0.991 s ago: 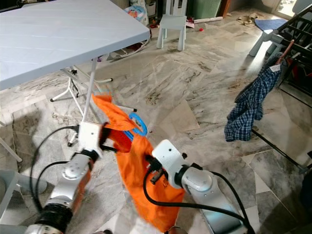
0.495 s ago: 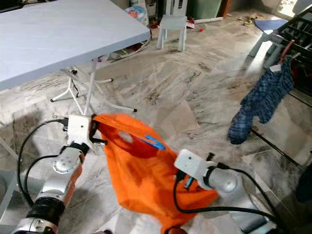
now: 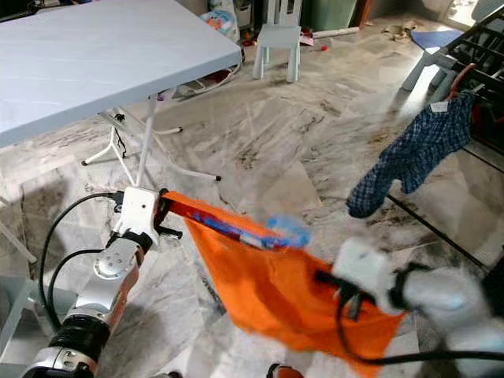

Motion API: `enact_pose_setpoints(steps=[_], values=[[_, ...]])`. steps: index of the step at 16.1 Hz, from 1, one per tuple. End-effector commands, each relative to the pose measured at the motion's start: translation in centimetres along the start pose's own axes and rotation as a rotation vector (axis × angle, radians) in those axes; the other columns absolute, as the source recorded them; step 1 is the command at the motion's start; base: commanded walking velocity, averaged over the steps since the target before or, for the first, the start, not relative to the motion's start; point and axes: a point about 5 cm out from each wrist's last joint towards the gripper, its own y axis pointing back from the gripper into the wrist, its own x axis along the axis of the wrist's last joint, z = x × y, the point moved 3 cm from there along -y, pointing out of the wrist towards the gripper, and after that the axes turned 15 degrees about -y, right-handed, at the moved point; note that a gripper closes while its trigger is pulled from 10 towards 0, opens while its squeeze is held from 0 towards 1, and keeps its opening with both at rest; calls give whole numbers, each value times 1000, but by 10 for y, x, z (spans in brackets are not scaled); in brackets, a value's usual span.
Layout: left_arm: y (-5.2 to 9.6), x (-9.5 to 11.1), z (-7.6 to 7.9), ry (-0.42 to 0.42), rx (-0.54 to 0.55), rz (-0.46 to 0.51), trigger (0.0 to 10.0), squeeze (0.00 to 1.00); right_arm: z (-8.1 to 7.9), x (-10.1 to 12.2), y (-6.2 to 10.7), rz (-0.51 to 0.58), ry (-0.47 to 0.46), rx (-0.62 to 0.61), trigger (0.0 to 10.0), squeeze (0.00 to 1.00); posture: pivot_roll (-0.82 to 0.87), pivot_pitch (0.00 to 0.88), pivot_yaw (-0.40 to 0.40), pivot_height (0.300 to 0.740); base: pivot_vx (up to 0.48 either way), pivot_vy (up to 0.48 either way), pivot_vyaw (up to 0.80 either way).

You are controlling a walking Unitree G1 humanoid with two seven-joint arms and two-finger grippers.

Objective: Hang hanger

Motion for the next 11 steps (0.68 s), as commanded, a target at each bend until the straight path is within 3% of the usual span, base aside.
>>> enact_pose_setpoints(steps=[1, 3, 7, 9, 11], values=[[5, -13, -20, 17, 66, -55, 0, 0, 11, 8, 21, 11, -24, -15, 10000, 0, -212, 142, 24, 740, 0, 0, 0], [5, -15, -15, 26, 38, -60, 0, 0, 17, 24, 37, 72, -34, 11, 10000, 0, -212, 143, 27, 740, 0, 0, 0], [5, -17, -9, 44, 9, -63, 0, 0, 23, 32, 41, 142, -61, -3, 10000, 0, -211, 144, 27, 740, 0, 0, 0], [6, -14, 9, 98, -59, -49, 0, 0, 19, 44, 28, 277, -164, -11, 10000, 0, -208, 144, 25, 740, 0, 0, 0], [10, -7, 34, 134, -158, -18, 0, 0, 26, 46, 7, 333, -184, -113, 10000, 0, -205, 145, 24, 740, 0, 0, 0]])
